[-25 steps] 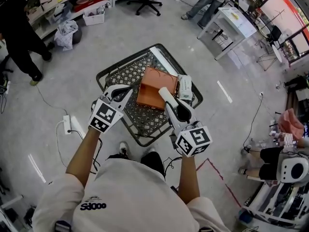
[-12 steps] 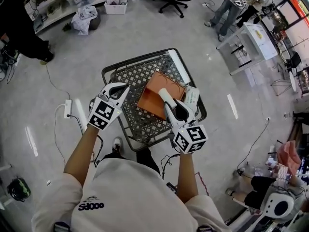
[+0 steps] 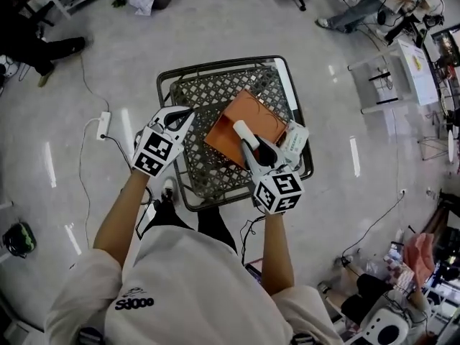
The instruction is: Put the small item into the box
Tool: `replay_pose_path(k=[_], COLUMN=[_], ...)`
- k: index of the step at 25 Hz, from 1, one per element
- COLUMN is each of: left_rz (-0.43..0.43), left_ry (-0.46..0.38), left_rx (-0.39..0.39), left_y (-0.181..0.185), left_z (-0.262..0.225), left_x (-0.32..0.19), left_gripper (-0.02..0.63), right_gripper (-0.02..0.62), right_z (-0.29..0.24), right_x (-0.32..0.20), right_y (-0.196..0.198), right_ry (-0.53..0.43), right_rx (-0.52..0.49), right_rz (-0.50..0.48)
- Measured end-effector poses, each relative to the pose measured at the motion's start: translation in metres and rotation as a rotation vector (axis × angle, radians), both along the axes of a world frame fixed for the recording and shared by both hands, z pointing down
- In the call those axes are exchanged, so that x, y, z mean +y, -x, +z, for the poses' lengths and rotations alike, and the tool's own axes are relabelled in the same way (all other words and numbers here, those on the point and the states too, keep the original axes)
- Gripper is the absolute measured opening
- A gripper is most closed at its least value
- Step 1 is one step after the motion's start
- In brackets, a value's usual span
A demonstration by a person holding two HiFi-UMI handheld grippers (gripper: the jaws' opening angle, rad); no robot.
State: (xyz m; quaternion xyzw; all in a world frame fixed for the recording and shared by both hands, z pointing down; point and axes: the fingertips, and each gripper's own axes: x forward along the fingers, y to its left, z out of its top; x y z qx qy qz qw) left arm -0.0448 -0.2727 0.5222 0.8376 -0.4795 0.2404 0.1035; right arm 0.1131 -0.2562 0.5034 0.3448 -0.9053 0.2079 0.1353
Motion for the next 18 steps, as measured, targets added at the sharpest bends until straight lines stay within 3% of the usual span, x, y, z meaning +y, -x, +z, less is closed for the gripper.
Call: replay_pose_path(k=[18], left_rz=[-0.059], left_ry=[0.155], left_rx=[0.005], left_y=[-0.005], left_z=[0.08], left_x=[0.001], left_gripper=[0.002], right_gripper=[0.14], right_z=[0.109], right_x=[-0.013], right_y=[0.009], right_ry=[0.204], right_rx=[0.053], right_rz=[-0.08])
